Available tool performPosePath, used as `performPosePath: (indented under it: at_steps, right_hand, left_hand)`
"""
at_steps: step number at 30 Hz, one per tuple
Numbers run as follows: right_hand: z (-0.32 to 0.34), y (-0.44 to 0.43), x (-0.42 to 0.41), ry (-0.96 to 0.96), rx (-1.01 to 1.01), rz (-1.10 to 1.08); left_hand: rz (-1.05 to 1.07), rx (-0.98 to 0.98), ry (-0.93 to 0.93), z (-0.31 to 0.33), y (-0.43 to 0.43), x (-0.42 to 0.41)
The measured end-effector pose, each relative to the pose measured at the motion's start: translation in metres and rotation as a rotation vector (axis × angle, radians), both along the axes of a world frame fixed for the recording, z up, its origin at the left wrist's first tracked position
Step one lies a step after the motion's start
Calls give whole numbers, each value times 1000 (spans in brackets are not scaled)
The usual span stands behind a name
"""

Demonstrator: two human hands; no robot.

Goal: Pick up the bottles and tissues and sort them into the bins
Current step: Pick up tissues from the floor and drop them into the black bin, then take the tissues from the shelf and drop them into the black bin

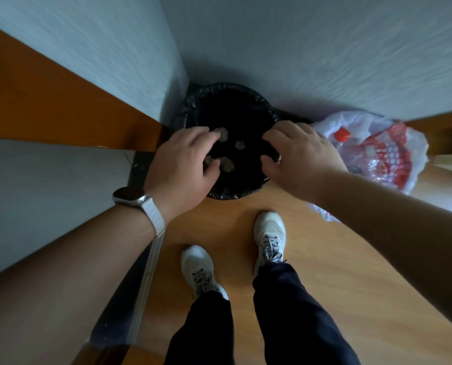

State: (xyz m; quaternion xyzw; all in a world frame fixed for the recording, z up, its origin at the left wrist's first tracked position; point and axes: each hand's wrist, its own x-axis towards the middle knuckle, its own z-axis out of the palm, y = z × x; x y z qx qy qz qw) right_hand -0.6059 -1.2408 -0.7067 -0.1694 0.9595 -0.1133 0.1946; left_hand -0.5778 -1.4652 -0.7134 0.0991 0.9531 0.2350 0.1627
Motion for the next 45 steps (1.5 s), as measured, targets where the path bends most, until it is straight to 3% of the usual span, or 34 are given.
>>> performPosePath:
  at_steps: [13, 24, 35, 45]
  right_hand:
    - [253, -10, 36, 86, 48, -74]
    - [441, -5, 106, 272, 84, -161]
    - [548, 71, 173, 413, 113, -304]
    - [606, 221, 253, 534, 108, -437]
  left_hand:
    - [-220, -207, 207, 246, -11, 7]
    - [-310, -206, 390, 426, -13, 57]
    - [-408, -136, 584, 530, 63, 83]
    - [-565, -94, 779, 604, 228, 122]
